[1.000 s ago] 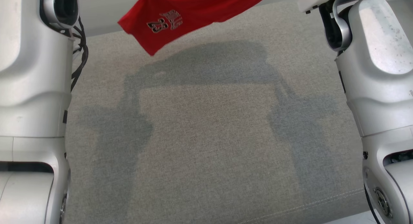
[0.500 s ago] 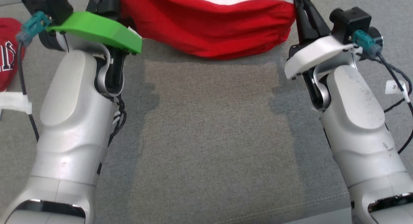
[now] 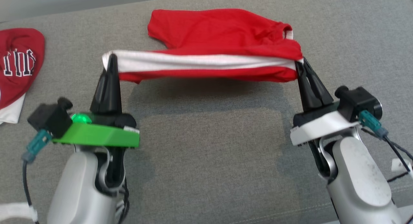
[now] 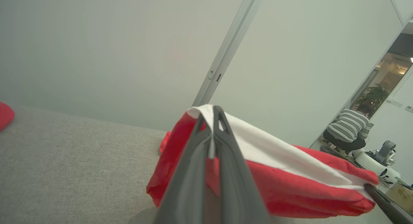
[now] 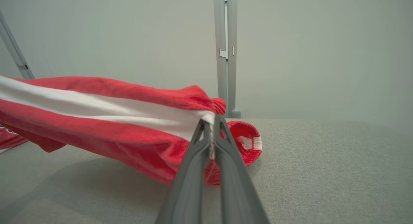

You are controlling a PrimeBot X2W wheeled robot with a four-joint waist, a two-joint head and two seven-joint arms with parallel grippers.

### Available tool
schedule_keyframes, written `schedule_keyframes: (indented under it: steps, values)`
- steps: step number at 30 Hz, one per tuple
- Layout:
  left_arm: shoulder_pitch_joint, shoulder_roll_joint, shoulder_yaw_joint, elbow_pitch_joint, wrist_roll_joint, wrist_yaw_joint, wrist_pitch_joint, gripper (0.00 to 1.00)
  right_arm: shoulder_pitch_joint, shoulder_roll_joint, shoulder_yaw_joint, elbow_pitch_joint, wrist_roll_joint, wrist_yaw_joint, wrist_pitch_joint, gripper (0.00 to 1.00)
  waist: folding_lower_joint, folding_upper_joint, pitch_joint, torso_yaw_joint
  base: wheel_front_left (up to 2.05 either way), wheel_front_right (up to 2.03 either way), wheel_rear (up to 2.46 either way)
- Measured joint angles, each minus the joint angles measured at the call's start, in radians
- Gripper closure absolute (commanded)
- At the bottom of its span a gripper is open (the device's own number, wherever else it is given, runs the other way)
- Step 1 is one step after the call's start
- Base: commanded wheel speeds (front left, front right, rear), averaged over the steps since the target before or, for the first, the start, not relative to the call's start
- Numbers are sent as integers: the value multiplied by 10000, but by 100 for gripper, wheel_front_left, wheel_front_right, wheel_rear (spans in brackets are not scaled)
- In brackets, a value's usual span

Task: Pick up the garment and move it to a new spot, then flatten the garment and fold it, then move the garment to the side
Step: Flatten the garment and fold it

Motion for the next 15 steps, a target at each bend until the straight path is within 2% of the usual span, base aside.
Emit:
schedule_keyframes:
  steps: [8,15]
  values:
    - [3328,-385,328,-1607,67,12,2,100,2752,92,-290,-1822,-194,2,2,100,0,0,-732,203,0,0,0]
    - [5364,-608,497,-2447,217,157,4,100,4870,240,-343,-2731,-272,8,0,100,-1,0,-1417,415,0,0,0]
